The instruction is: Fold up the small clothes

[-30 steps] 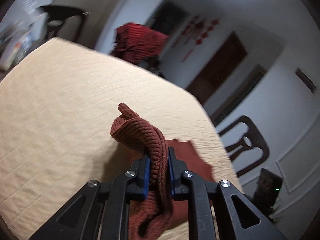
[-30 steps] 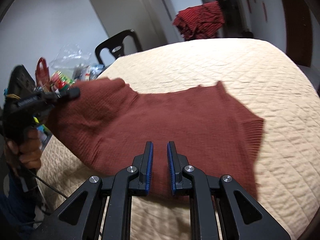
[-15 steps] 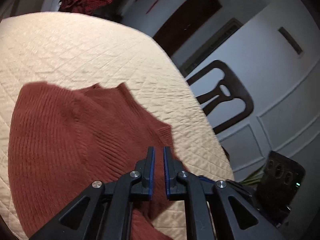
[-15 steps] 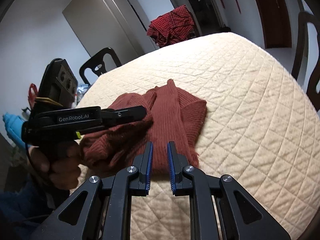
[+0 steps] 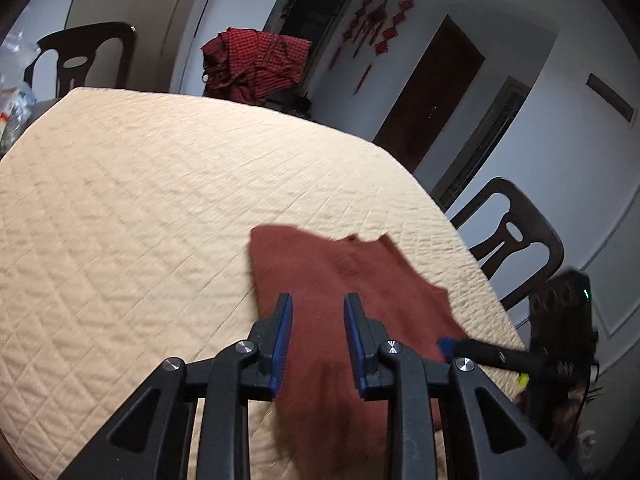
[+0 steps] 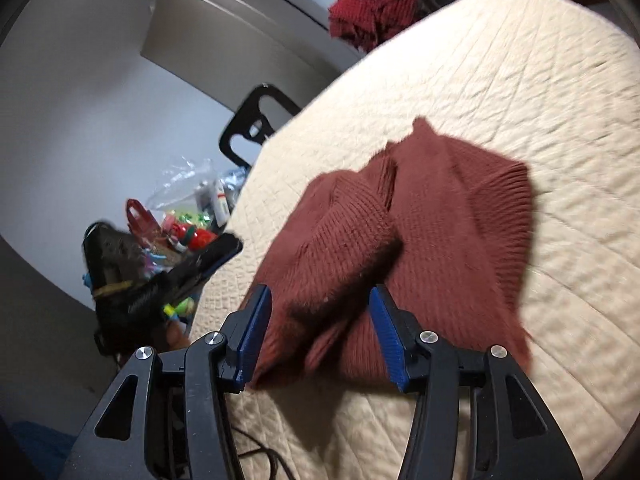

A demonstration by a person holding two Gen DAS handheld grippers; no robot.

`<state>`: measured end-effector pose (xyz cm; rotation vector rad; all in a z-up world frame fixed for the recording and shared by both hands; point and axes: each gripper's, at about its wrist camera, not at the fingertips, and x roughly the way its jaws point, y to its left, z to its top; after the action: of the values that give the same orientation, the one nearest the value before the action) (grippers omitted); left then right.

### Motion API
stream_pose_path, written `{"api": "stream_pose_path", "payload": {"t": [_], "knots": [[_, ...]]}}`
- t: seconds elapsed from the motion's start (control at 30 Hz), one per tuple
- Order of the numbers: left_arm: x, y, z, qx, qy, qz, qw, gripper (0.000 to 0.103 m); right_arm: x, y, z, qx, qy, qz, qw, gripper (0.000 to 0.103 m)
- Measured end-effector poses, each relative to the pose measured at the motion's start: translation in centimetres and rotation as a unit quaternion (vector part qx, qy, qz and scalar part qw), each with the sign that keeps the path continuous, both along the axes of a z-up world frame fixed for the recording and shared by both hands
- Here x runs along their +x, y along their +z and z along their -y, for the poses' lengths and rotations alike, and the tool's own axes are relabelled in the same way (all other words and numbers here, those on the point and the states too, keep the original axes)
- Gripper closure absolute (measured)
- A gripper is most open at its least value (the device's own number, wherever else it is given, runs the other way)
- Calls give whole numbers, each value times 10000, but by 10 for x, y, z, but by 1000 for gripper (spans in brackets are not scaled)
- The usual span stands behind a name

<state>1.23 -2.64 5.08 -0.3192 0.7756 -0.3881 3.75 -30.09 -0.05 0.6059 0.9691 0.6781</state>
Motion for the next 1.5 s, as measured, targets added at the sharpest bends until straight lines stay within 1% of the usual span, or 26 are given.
{"api": "stream_pose_path", "payload": {"t": [0.07, 0.2, 0.3, 0.33, 0.37, 0.4, 0.47, 0.5, 0.6, 0.67, 0.7, 0.8, 0.87, 0.93, 1.0, 1.13, 1.2, 1.23, 1.27, 1.3, 1.33, 1.37, 1.43, 1.5], "knots": [[-6, -5, 1, 11, 6, 11, 10000, 74, 6, -7, -6, -68, 17, -177, 9998, 51], [-10, -14, 13, 57, -110, 78, 9999, 74, 10, 0, -19, -115, 101, -37, 9999, 51], [-8, -20, 20, 86, -252, 58, 9996, 74, 17, -2, -29, -248, 87, -64, 9996, 52], [-7, -23, 23, 96, -297, 36, 9995, 74, 19, -4, -31, -328, 92, -63, 9994, 56], [-6, -24, 25, 120, -311, 32, 9994, 74, 21, -5, -33, -463, 70, -72, 9989, 66], [-6, -25, 27, 150, -326, 42, 9993, 74, 24, -7, -35, -493, 78, -86, 9987, 78], [-5, -25, 30, 180, -344, 49, 9992, 74, 27, -4, -33, -433, 147, -69, 9989, 85], [-5, -23, 31, 178, -366, 65, 9992, 74, 25, 2, -31, -507, 190, 64, 9985, 87], [-4, -14, 38, 157, -487, 163, 9986, 74, 25, 20, -11, -469, 155, 380, 9981, 88], [-3, -7, 47, 197, -599, 291, 9976, 74, 27, 33, 9, -607, 31, 607, 9963, 88], [-2, -5, 53, 209, -662, 344, 9970, 74, 27, 34, 14, -662, 42, 643, 9957, 88], [3, -10, 69, 251, -845, 297, 9957, 74, 34, 27, 32, -897, 38, 610, 9941, 88], [5, -17, 80, 306, -1000, 204, 9943, 74, 41, 12, 43, -1072, -103, 403, 9934, 88], [4, -20, 88, 451, -1069, 227, 9930, 74, 44, 1, 46, -1013, -91, 242, 9945, 88], [1, -19, 91, 574, -1083, 296, 9920, 74, 40, -2, 43, -1022, -105, 270, 9943, 86], [0, -18, 87, 508, -1086, 226, 9925, 74, 31, 4, 47, -1135, -291, 305, 9926, 80], [-2, -14, 85, 542, -1076, 253, 9924, 74, 24, 16, 50, -1282, -430, 455, 9898, 80], [-2, -10, 84, 546, -1061, 293, 9924, 74, 15, 26, 50, -1317, -457, 643, 9882, 80], [-2, -6, 83, 551, -1038, 358, 9924, 74, 5, 37, 48, -1262, -439, 864, 9873, 80], [-1, -3, 84, 563, -1020, 401, 9924, 74, -1, 42, 47, -1223, -403, 984, 9868, 80], [0, -2, 84, 585, -1003, 438, 9923, 74, -11, 48, 42, -1236, -326, 1148, 9851, 80], [1, -1, 85, 599, -1010, 450, 9921, 74, -17, 49, 38, -1313, -269, 1221, 9834, 80], [3, -4, 88, 618, -1071, 405, 9915, 74, -27, 41, 31, -1567, -152, 1189, 9803, 87], [1, -12, 91, 667, -1172, 290, 9904, 74, -31, 23, 31, -1740, -123, 964, 9799, 92]]}}
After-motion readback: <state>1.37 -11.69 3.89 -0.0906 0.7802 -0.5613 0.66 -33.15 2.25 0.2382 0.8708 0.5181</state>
